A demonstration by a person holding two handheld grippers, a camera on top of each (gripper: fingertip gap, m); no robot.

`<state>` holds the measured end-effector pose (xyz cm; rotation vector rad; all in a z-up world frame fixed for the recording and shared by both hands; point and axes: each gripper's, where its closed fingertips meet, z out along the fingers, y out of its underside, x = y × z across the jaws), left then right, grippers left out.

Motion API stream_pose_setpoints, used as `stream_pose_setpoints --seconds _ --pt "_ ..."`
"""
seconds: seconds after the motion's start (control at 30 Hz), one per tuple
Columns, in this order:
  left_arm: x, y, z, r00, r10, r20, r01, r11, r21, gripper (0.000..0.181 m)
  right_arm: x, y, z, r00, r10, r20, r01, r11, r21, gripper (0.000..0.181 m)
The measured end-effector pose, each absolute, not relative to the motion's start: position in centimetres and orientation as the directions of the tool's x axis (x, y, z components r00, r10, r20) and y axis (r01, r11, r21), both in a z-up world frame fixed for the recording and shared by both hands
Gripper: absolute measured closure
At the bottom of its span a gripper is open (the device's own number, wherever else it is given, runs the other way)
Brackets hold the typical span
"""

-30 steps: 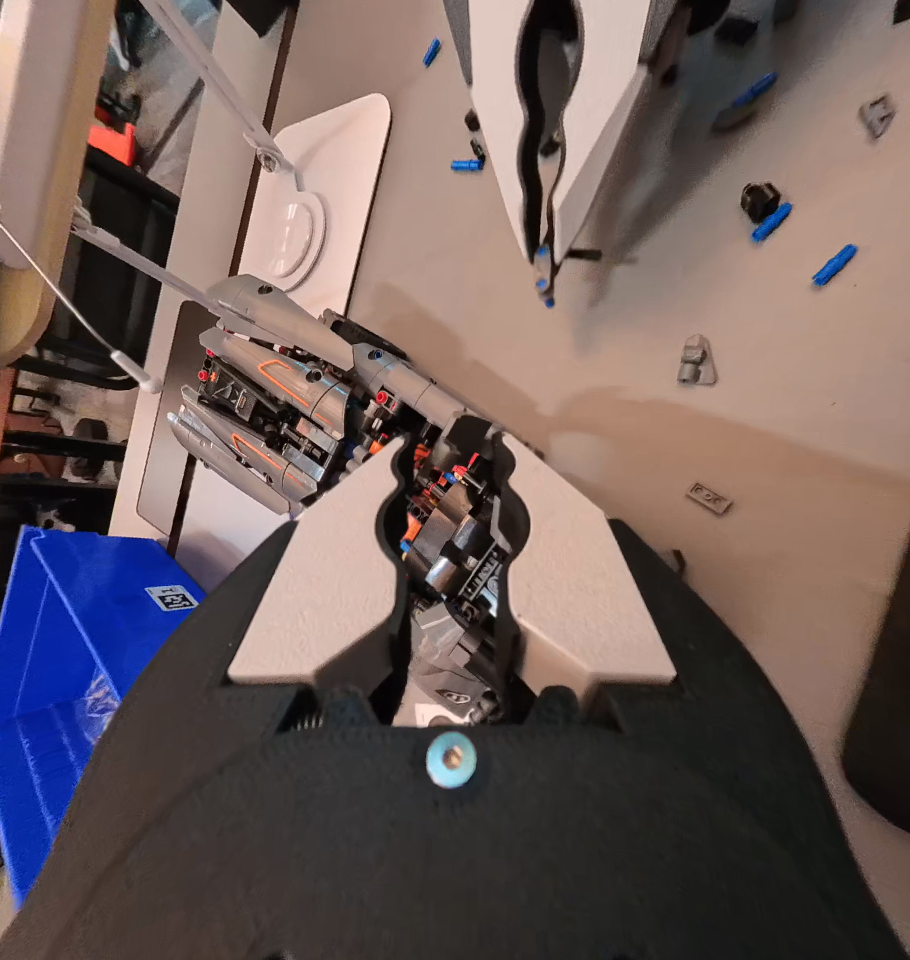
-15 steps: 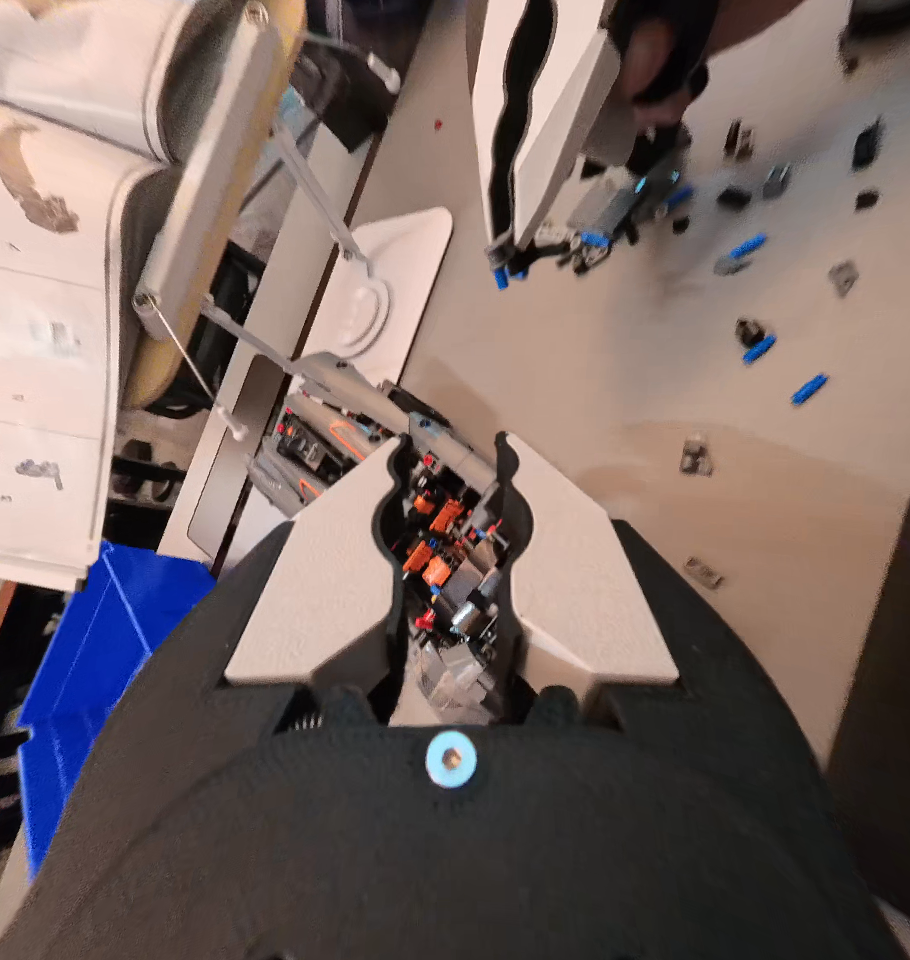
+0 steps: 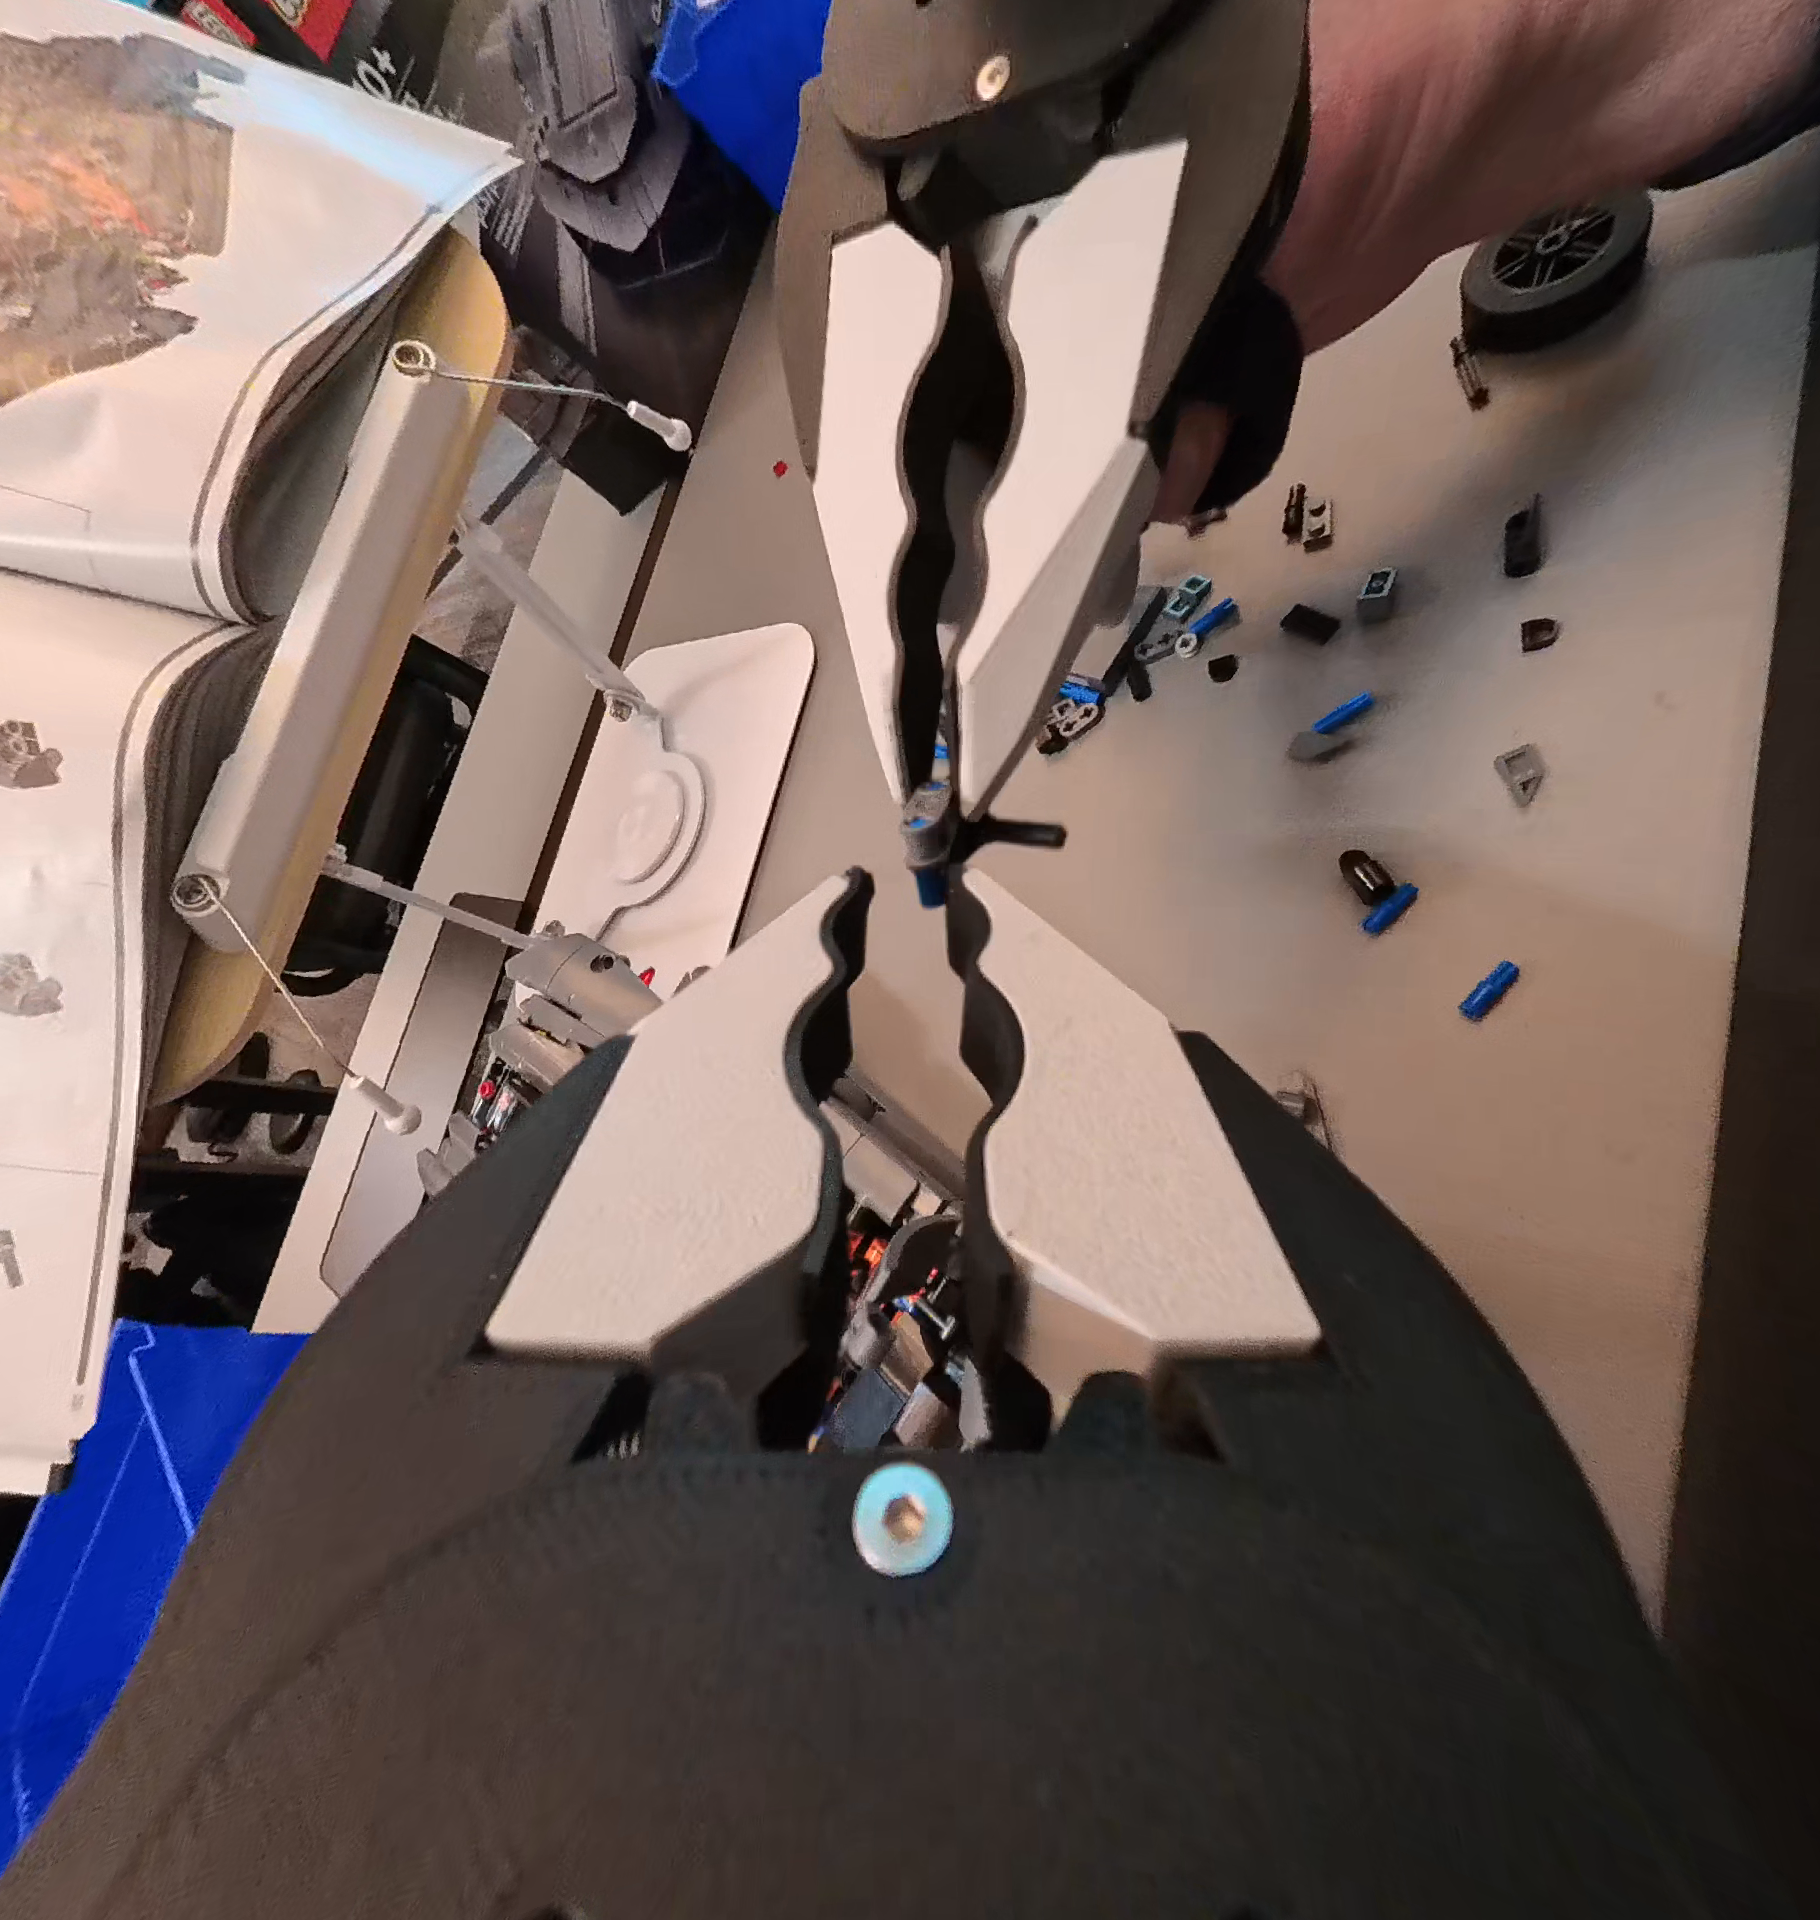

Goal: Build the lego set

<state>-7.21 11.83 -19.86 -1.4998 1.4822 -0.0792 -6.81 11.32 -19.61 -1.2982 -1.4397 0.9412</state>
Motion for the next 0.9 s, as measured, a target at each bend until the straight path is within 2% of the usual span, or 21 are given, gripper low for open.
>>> stream_pose_setpoints --seconds 0.1,0.27,0.43,0.63,0.9 --pt "-6.8 11.3 -19.8 0.245 -0.808 -0.536 -0.697 0.238 -0.677 0.178 -6.9 11.2 -19.8 0.008 0.985 0.175 0.282 0.165 -0.945 0.177" --pt "-6.8 11.3 -19.7 0.250 -0.804 -0.539 -0.688 0.244 -0.683 0.180 -7.0 11.1 -19.8 0.013 0.979 0.204 0.289 0.192 -0.938 0.176" --pt "-6.9 11.5 -19.5 0.291 -0.823 -0.489 -0.648 0.207 -0.733 0.180 -7.1 11.2 -19.6 0.026 0.979 0.200 0.283 0.185 -0.941 0.158" --pt "-6.8 11.8 -19.0 0.314 -0.828 -0.465 -0.610 0.199 -0.767 0.180 -6.8 11.8 -19.3 0.051 0.989 0.136 0.264 0.117 -0.957 0.153" --pt "-6.8 12.1 -17.0 0.360 -0.857 -0.368 -0.485 0.165 -0.859 0.180 -6.3 12.0 -18.5 0.035 0.997 0.075 0.196 0.066 -0.978 0.159"
